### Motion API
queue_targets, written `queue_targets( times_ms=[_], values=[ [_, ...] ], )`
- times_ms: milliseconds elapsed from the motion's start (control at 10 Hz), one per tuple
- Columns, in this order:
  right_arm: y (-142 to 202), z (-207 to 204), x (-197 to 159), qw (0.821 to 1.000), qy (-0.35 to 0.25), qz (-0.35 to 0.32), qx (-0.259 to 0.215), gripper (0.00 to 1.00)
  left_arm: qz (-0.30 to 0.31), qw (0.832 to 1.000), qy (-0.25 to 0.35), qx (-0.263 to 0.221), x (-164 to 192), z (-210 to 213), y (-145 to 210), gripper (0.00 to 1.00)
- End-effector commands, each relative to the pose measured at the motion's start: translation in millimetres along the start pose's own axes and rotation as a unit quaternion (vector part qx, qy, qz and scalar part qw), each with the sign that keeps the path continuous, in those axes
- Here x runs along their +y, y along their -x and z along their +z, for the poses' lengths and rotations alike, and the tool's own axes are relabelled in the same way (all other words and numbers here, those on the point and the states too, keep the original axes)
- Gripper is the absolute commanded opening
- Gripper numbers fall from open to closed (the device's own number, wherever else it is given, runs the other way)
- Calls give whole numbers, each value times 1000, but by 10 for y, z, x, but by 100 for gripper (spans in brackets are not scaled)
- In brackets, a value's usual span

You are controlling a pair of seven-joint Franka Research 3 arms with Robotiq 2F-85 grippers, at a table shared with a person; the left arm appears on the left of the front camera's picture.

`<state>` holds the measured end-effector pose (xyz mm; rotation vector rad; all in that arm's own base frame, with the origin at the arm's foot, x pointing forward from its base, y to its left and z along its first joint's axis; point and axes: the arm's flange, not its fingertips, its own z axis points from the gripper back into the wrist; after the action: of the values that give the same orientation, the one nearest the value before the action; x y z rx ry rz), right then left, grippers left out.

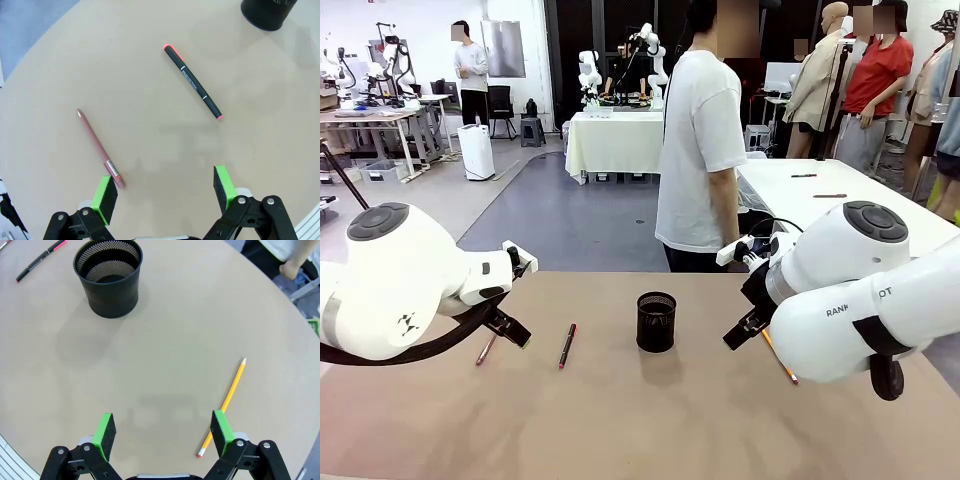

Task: Place the pens into the pen holder.
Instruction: Pick up a writing instrument from the table and place it into the Pen holder.

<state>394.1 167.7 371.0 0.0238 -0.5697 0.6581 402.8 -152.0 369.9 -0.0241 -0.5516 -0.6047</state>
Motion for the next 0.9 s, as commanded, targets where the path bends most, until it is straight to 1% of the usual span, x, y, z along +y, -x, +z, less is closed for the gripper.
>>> queue_targets(
  times_ms=[0,400,500,600,700,800],
  values=[
    [0,0,0,1000,0,0,0,100,0,1000,0,0,0,2,0,100],
    [0,0,0,1000,0,0,0,100,0,1000,0,0,0,0,0,100],
    [-1,8,45,1000,-28,5,4,100,-29,999,13,-4,-38,-4,-21,100],
    [9,22,34,998,-54,12,0,100,-55,998,27,-21,-120,1,-18,100],
    [4,45,9,996,-85,14,-5,100,-86,994,55,-30,-173,-8,10,100],
    [-3,76,-41,994,-106,21,-7,100,-113,989,76,-52,-217,-14,-1,100]
  ],
)
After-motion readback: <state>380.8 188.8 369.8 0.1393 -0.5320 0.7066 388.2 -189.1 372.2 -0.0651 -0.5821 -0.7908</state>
